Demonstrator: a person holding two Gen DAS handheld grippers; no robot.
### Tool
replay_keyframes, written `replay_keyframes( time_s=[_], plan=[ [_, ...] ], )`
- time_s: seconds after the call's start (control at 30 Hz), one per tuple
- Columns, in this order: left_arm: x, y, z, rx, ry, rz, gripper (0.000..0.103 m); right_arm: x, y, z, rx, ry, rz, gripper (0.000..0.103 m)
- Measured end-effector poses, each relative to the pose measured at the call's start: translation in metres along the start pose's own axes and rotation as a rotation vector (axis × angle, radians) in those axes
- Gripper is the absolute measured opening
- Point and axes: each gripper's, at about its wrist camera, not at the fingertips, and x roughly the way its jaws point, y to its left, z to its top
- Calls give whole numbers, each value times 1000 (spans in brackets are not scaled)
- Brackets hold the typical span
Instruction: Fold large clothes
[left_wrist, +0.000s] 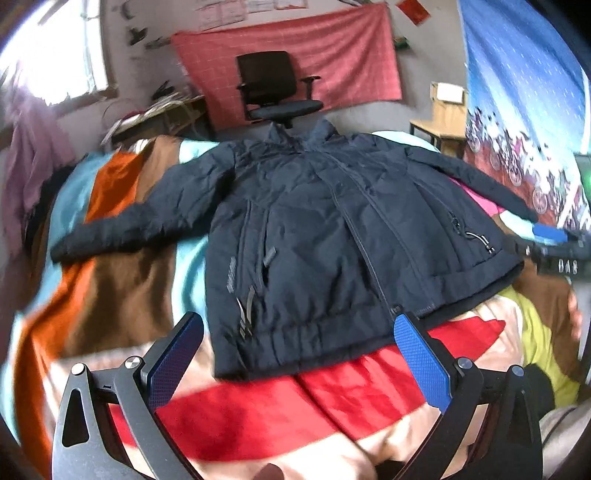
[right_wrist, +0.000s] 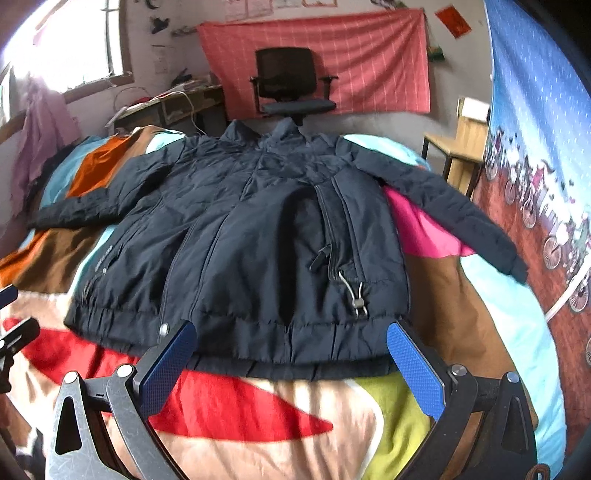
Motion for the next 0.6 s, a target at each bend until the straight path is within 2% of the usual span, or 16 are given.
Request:
replay_keyframes(
  time_s=[0.13, 0.33, 0.43, 0.6],
  plan=[
    [9, 10, 34, 43, 2, 20, 101, 12, -16, 37, 44, -8, -14, 103],
    [58, 10, 99, 31, 30, 42, 101, 42, -53, 107, 83, -15, -33, 103],
    [95, 1, 139, -6, 22, -5, 101, 59, -75, 140, 66, 8, -41, 103],
    [151, -18, 184, -52, 10, -88, 101, 73, -107, 185, 12, 69, -95, 103]
  ],
)
